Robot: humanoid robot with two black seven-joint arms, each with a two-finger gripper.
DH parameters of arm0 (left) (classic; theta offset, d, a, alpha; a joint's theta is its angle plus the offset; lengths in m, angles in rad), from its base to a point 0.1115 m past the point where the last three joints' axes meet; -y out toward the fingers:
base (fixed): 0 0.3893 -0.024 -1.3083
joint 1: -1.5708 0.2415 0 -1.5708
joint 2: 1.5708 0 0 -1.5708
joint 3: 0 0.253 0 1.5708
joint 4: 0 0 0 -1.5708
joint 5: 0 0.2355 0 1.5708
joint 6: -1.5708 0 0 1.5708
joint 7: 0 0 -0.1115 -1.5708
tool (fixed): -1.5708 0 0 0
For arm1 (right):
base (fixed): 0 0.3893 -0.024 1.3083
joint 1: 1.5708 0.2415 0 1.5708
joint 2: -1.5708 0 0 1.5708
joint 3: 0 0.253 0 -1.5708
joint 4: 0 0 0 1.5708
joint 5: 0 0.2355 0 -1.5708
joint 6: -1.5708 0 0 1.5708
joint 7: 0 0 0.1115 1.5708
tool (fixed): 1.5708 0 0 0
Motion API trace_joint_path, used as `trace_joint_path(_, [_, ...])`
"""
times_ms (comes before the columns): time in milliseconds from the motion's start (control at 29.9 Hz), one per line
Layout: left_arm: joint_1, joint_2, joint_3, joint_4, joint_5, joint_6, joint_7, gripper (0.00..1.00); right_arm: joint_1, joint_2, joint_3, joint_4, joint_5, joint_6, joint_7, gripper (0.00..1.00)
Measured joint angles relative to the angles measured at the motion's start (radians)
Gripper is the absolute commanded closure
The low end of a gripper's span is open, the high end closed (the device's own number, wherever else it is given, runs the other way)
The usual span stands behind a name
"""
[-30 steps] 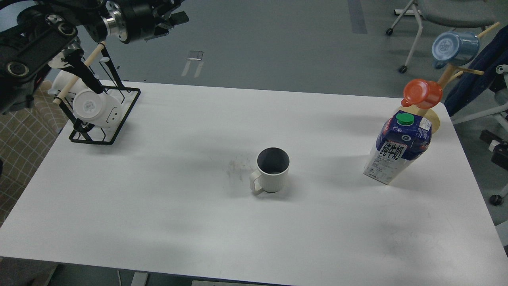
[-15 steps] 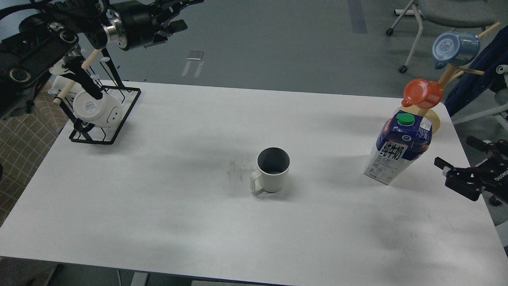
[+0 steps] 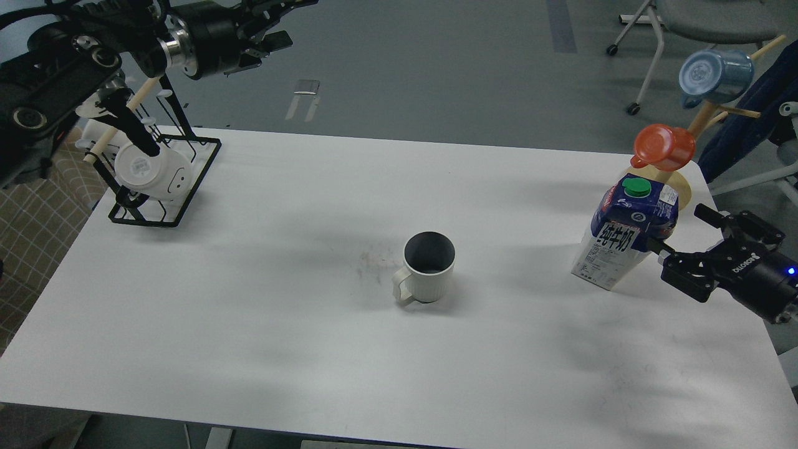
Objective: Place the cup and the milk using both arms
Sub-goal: 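Reach the right gripper to the milk carton's side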
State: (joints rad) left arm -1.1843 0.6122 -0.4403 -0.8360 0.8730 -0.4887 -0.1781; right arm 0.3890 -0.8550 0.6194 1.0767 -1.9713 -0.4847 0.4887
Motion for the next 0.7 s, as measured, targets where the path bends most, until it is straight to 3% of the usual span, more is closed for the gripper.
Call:
trace_joint_path(301, [0.004, 0.000, 0.000, 0.000, 0.000, 0.000, 0.000, 0.02, 0.001, 0.052, 0.000, -0.035, -0.001, -0.004, 0.000, 0.12])
trace_joint_path(367, [0.010, 0.000, 0.000, 0.000, 0.000, 0.000, 0.000, 0.02, 0.001, 0.060, 0.000, -0.046, -0.001, -0.004, 0.000, 0.34])
trace_joint_path(401, [0.011, 0.000, -0.001, 0.000, 0.000, 0.000, 0.000, 0.02, 0.003, 0.064, 0.000, -0.054, -0.001, -0.004, 0.000, 0.36])
trace_joint_path(701, [0.014, 0.002, -0.001, 0.000, 0.000, 0.000, 0.000, 0.02, 0.018, 0.100, 0.000, -0.087, -0.001, -0.004, 0.000, 0.39])
